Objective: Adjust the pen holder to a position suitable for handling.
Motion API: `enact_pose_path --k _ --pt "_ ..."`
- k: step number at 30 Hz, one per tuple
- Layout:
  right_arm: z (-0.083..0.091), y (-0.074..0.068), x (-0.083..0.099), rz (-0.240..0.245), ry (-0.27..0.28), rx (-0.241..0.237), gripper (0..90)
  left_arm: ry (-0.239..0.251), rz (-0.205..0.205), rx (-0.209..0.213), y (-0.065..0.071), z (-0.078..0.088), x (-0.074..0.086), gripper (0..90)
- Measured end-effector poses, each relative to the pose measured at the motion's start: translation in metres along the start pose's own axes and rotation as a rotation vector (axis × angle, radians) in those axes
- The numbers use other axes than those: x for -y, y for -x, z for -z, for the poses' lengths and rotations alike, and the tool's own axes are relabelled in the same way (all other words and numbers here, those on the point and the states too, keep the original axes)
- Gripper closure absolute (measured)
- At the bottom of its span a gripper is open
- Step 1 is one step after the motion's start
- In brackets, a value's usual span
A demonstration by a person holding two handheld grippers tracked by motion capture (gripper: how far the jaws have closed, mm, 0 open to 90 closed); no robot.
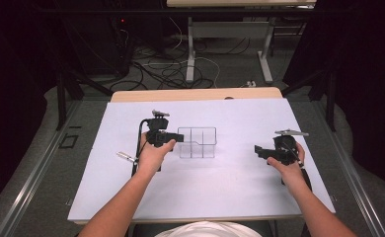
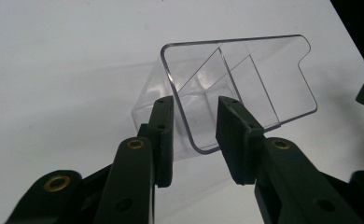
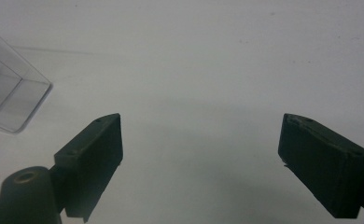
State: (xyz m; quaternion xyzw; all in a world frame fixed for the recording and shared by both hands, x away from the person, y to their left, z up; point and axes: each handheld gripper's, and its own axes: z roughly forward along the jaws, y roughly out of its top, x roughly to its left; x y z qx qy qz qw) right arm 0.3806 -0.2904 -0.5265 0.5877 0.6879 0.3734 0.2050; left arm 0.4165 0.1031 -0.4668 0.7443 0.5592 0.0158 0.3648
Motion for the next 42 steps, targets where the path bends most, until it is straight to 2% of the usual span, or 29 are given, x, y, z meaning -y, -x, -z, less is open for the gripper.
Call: enact_pose_path --k 2,7,9,14,18,21,23,24,34,38,39,42 --pt "0.000 0.000 0.000 -0.002 -0.002 -0.002 13.6 -0.003 -0.004 -0.002 0.002 0.000 0.001 67.6" --pt "0.000 0.000 0.000 0.003 -0.004 -0.002 13.7 -0.008 -0.006 0.024 0.007 0.002 0.003 65.3" --pt "-0.001 0.000 0.000 0.005 -0.003 -0.002 13.9 -0.008 -0.018 0.023 0.008 0.002 0.003 64.6" --pt "0.000 0.000 0.000 0.004 -0.003 -0.002 13.9 -0.010 -0.016 0.037 0.005 0.001 0.003 64.7" --pt "0.000 0.000 0.000 0.001 -0.003 -0.003 14.0 -0.004 -0.043 0.011 0.005 0.003 0.003 61.7" --pt "0.000 0.000 0.000 -0.003 -0.002 -0.002 14.0 0.004 -0.032 0.007 0.003 0.005 0.003 60.5" --pt "0.000 0.000 0.000 -0.003 0.000 -0.001 14.0 0.010 -0.032 0.005 0.001 0.008 0.002 59.3" --pt "0.000 0.000 0.000 -0.002 0.002 -0.001 14.0 0.009 -0.046 0.002 -0.001 0.009 0.002 58.7" --pt "0.001 0.000 0.000 -0.001 0.000 -0.001 14.0 0.045 -0.030 -0.017 -0.016 0.021 0.002 51.1" --pt "0.000 0.000 0.000 -0.003 0.000 0.000 14.0 0.039 -0.017 -0.022 -0.023 0.024 0.003 47.5" --pt "0.000 0.000 0.000 -0.001 0.001 0.000 14.0 0.037 -0.028 -0.022 -0.025 0.024 0.003 46.1" --pt "0.000 0.000 0.000 0.002 0.000 0.000 14.0 0.032 -0.027 -0.026 -0.031 0.028 0.002 44.5"
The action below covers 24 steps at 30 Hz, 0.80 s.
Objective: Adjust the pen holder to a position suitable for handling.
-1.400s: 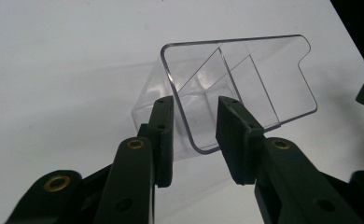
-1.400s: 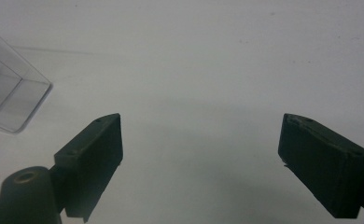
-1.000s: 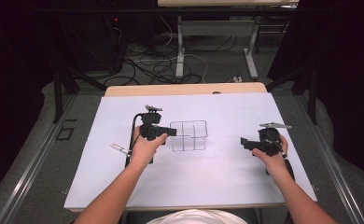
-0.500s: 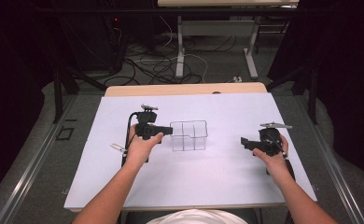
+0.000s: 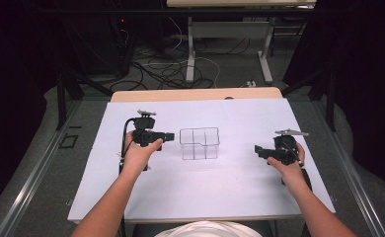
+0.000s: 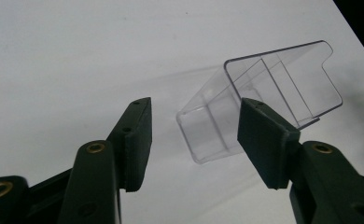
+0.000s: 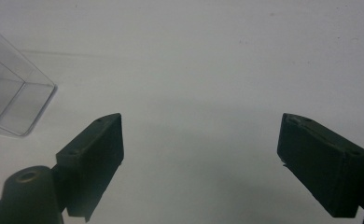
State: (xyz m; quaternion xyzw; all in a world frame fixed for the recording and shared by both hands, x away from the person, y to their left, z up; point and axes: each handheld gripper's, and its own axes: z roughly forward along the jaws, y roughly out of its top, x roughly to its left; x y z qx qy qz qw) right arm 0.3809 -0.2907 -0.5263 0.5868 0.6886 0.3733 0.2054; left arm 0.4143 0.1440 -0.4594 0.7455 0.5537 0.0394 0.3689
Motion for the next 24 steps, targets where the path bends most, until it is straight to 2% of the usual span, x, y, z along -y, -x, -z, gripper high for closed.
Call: enact_pose_path --k 3,6,10,11,13,17,22,24 --pt "-0.001 0.000 -0.001 -0.008 -0.001 0.000 14.0 0.019 -0.003 -0.012 -0.006 0.004 -0.001 42.3" --pt "-0.002 0.000 -0.001 0.006 -0.003 -0.001 14.0 0.007 -0.015 -0.024 -0.014 0.010 -0.002 39.7" --pt "-0.002 -0.001 0.000 -0.002 -0.003 0.000 14.1 0.020 -0.038 -0.044 -0.027 0.017 0.002 38.7" --pt "-0.001 0.000 0.000 -0.004 -0.004 0.002 14.1 0.016 -0.043 -0.059 -0.033 0.021 0.003 38.2" --pt "-0.001 0.000 0.000 -0.004 -0.005 0.001 14.1 0.010 -0.047 -0.066 -0.036 0.023 0.004 37.9" --pt "0.000 -0.001 -0.001 -0.004 0.001 -0.002 14.1 0.012 -0.062 -0.106 -0.049 0.030 0.009 35.9" --pt "-0.002 -0.001 0.000 -0.007 -0.006 -0.005 14.1 0.026 -0.051 -0.150 -0.066 0.035 0.021 32.8" --pt "-0.002 -0.001 -0.001 -0.004 -0.001 -0.007 14.2 0.026 -0.039 -0.152 -0.072 0.038 0.026 32.2"
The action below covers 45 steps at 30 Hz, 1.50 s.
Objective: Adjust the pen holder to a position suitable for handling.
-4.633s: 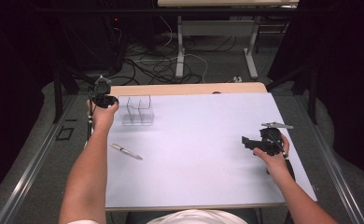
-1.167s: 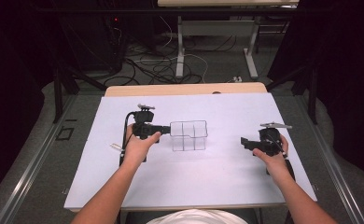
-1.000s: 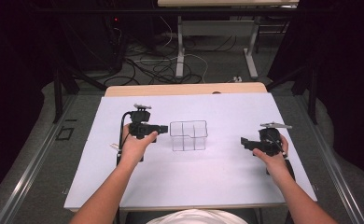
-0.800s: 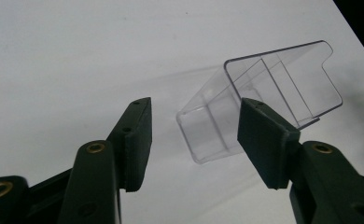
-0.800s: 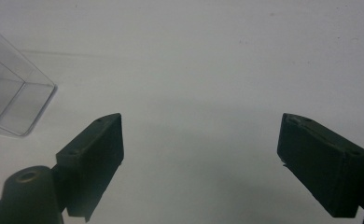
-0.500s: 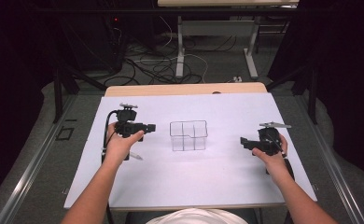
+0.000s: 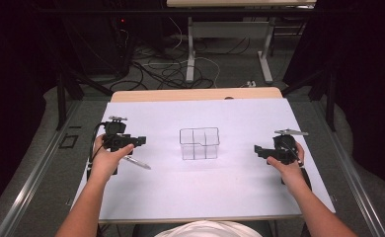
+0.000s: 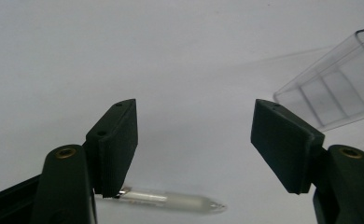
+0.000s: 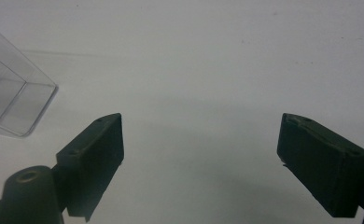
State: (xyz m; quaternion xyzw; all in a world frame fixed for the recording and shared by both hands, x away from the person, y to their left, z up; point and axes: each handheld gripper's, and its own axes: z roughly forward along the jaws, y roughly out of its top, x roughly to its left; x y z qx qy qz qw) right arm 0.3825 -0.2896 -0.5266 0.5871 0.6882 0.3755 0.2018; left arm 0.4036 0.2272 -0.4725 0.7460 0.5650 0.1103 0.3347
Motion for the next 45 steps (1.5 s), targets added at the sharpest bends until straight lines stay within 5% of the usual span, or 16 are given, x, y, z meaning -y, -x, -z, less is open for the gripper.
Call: enact_pose_path --k 7,13,19,27,38,45 --pt "0.000 -0.002 -0.001 0.014 0.001 -0.005 14.3 -0.014 0.029 0.016 -0.015 0.006 0.009 31.1" --pt "0.002 -0.006 -0.001 0.043 0.011 -0.005 14.7 0.043 0.025 0.024 -0.021 0.002 0.017 23.1" --pt "0.011 -0.024 -0.003 0.099 0.052 -0.059 15.0 0.134 0.060 0.027 -0.021 0.005 0.021 13.7" --pt "0.019 -0.066 -0.004 0.213 0.103 -0.191 15.8 0.200 0.067 0.026 -0.025 0.008 0.031 0.4" --pt "0.012 -0.141 -0.003 0.415 0.126 -0.361 25.0 0.256 0.052 0.024 -0.032 0.014 0.047 0.4" --pt "-0.005 -0.183 -0.007 0.491 0.075 -0.432 34.3 0.252 0.034 0.010 -0.031 0.012 0.053 0.4"
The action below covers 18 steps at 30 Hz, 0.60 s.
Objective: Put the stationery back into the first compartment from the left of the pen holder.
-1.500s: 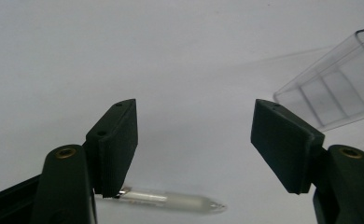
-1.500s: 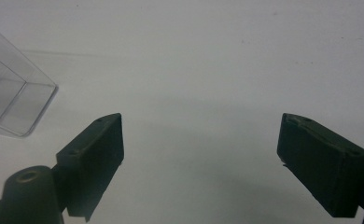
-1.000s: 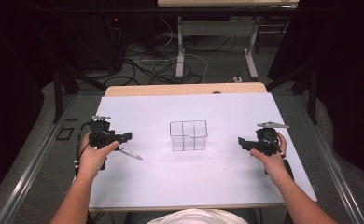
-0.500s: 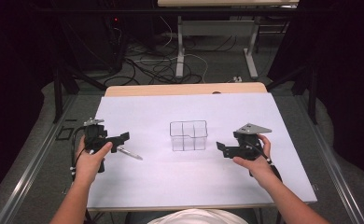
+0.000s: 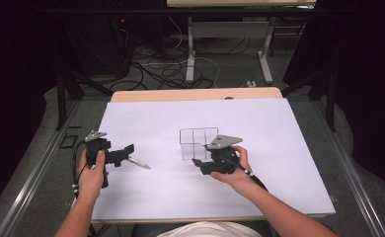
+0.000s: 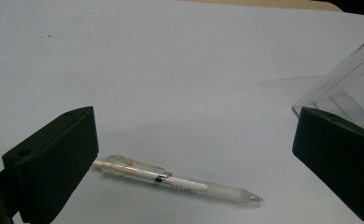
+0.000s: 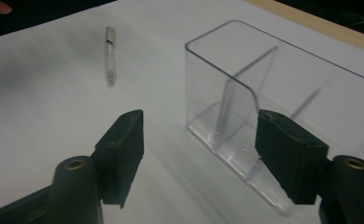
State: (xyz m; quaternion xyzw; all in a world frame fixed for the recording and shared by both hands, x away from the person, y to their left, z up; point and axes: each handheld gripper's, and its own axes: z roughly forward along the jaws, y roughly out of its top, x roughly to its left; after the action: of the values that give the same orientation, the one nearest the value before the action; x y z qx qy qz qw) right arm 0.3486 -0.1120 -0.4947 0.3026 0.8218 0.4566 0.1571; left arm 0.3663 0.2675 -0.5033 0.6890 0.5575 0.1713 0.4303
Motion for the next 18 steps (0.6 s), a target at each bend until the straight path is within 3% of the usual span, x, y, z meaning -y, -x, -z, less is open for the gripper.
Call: enact_pose_path --k 5,9,14,18 --pt "-0.026 -0.013 -0.013 0.049 -0.048 -0.088 34.3 0.003 -0.011 -0.007 -0.003 0.005 0.000 0.4" --pt "-0.043 -0.025 -0.021 0.109 -0.040 -0.152 33.8 0.018 0.001 -0.011 -0.004 0.006 0.000 0.4" --pt "-0.061 -0.035 -0.029 0.121 -0.051 -0.174 33.1 0.014 -0.020 -0.018 -0.004 0.008 -0.001 0.4" --pt "-0.072 -0.043 -0.035 0.150 -0.090 -0.182 33.1 0.016 -0.021 -0.016 -0.005 0.009 -0.001 0.4"
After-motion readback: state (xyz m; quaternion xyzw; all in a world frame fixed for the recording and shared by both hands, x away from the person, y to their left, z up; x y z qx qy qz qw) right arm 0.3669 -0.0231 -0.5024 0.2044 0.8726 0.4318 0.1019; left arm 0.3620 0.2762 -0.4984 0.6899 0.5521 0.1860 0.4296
